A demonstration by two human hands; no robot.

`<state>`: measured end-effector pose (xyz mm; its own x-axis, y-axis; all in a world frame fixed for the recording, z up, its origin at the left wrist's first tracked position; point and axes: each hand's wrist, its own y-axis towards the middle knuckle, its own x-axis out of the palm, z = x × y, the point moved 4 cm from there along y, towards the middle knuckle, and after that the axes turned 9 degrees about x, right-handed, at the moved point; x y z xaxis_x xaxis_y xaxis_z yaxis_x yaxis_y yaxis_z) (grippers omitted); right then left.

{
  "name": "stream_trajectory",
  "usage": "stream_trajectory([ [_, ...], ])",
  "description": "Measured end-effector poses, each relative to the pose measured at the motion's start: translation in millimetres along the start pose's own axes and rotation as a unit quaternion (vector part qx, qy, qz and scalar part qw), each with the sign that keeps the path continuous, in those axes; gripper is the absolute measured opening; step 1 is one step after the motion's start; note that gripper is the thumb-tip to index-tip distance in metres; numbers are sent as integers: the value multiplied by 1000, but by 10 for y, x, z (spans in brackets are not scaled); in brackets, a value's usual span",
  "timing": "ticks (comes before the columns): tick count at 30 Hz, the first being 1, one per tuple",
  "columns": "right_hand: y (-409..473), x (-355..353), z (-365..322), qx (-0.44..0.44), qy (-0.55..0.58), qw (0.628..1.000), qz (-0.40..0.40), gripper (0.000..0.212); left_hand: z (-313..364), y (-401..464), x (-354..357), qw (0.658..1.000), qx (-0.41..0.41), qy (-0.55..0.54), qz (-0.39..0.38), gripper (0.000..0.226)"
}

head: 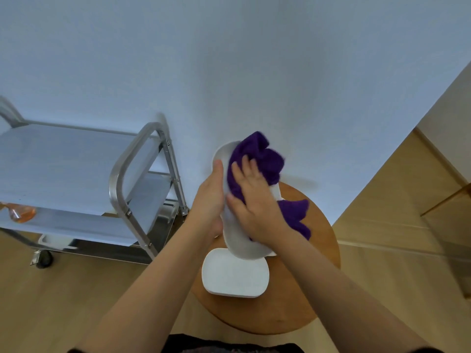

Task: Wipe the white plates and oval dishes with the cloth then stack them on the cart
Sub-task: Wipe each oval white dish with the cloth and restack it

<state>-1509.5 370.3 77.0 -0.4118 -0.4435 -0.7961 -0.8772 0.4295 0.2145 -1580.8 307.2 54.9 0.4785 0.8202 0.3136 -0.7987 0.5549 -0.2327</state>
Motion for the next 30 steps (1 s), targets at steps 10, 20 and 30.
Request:
stream_trajectory([
  [10, -655, 197, 54, -141, -75, 987, -24, 71, 41, 86, -303, 981, -108, -154, 55, 74],
  [20, -446, -462, 426, 156, 380, 912, -13, 31, 17, 89, -720, 995, -67, 78, 7, 96],
  [30, -459, -304, 942, 371, 572, 731, 1, 44, -52, -45, -693, 989, -39, -92, -107, 73],
])
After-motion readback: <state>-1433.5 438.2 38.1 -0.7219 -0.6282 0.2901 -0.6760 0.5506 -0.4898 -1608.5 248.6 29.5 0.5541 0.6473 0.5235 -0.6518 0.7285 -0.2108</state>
